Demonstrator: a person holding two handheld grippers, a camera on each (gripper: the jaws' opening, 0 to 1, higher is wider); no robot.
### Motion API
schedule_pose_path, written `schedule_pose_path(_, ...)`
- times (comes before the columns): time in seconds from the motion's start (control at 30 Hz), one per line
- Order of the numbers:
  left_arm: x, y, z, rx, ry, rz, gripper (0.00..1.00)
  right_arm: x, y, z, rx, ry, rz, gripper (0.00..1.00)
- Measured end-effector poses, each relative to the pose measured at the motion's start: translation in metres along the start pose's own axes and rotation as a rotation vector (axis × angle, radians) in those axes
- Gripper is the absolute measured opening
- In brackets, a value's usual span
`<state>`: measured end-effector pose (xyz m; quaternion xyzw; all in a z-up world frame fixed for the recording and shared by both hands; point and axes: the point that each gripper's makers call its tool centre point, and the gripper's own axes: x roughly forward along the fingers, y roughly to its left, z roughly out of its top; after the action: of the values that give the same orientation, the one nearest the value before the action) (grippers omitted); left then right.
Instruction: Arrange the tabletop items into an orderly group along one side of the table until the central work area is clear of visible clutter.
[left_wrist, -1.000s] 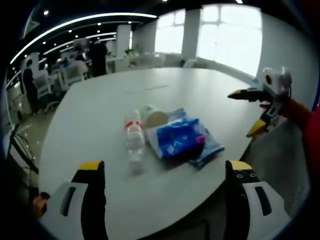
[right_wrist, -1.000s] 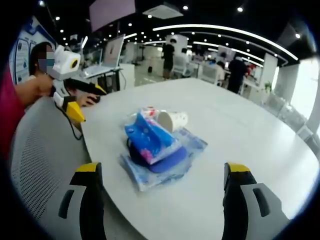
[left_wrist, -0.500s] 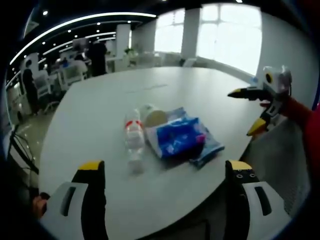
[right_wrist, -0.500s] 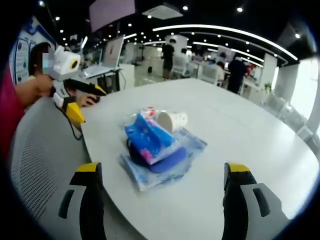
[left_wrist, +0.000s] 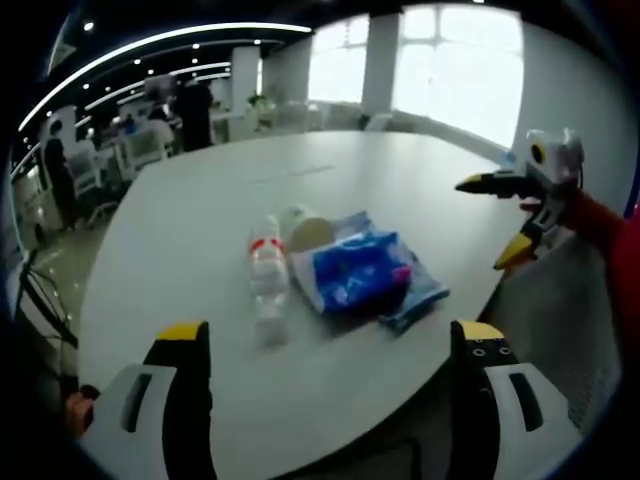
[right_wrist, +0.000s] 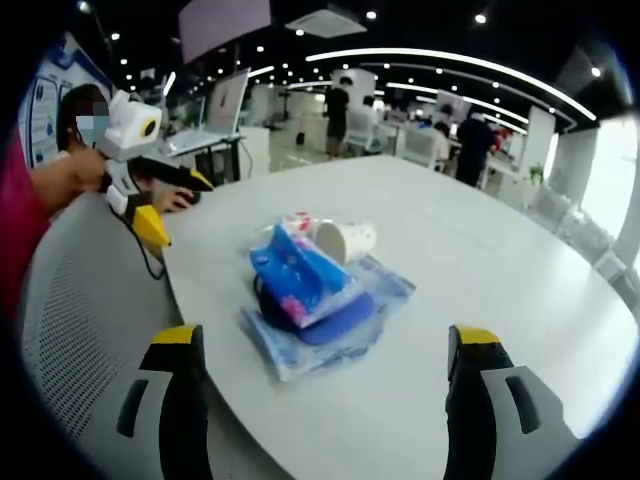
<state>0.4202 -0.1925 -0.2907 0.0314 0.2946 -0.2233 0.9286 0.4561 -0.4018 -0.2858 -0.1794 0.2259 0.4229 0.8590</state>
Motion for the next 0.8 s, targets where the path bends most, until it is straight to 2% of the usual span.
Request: schedule_pose_path(0.8,0.0005,-0.0017,-0.0013,0.006,0.009,-0.005,0.97,0.0008,0.0020,-0.0028,-0.010,0.017,0.006,0.99)
